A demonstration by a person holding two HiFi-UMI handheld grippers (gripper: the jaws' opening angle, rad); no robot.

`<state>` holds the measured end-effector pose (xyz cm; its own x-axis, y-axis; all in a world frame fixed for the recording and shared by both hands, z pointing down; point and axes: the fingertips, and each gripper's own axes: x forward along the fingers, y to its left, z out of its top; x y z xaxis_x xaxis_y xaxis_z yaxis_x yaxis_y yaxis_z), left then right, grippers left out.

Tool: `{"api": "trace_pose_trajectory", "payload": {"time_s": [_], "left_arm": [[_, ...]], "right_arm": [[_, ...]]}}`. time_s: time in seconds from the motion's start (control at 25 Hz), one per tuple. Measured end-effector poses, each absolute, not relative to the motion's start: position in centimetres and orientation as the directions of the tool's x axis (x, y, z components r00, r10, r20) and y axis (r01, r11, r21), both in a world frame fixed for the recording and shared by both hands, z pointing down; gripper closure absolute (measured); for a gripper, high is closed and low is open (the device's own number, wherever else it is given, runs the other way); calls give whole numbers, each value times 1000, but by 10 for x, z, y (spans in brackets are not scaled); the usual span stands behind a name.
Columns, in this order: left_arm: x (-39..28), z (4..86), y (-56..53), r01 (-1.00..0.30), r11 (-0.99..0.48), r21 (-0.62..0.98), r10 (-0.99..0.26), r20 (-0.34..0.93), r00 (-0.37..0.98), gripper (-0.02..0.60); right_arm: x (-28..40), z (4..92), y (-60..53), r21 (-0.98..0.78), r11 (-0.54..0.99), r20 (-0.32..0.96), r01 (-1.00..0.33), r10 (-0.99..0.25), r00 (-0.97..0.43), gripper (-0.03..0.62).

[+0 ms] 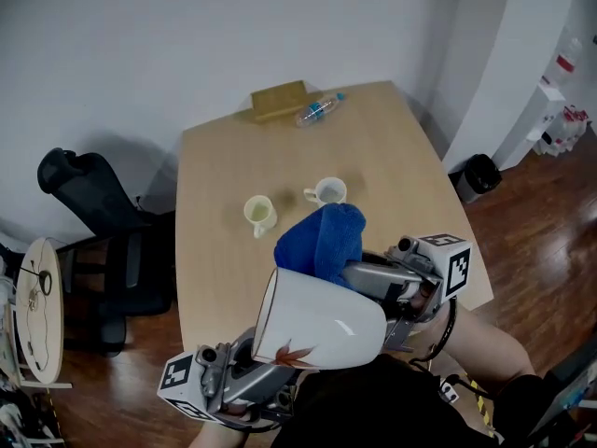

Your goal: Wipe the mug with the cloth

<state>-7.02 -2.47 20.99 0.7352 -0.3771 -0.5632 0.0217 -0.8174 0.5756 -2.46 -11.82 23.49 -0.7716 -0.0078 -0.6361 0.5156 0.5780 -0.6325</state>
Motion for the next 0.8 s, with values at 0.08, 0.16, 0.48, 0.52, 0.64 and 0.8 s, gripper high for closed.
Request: {"api": "trace_pose_trajectory", "payload": {"time_s": [0.08, 0.16, 0.48, 0.52, 0.64, 0.8], "left_arm": [[-74, 207, -28, 86, -806, 586, -382, -626, 680, 520], [-80, 208, -32, 129, -793, 595, -402, -671, 623, 520], [-103, 225, -53, 40, -755, 655, -535, -649, 541, 520], [-104, 225, -58, -10, -749, 663, -559, -623, 547, 520], [-110, 225, -72, -144, -734, 664, -609, -549, 573, 520], [-124, 227, -85, -147, -715, 684, -635, -547, 545, 520]], "right_arm": [[-26, 236, -114, -628, 512, -704, 586, -54, -708, 488], [-31, 238, -110, -632, 445, -740, 634, -107, -664, 488], [-11, 253, -138, -702, 581, -642, 411, -267, -719, 488], [-3, 255, -145, -698, 650, -592, 300, -288, -753, 488], [10, 253, -154, -597, 802, -455, -19, -358, -815, 488], [10, 223, -127, -352, 909, -446, -222, -372, -814, 488]]}}
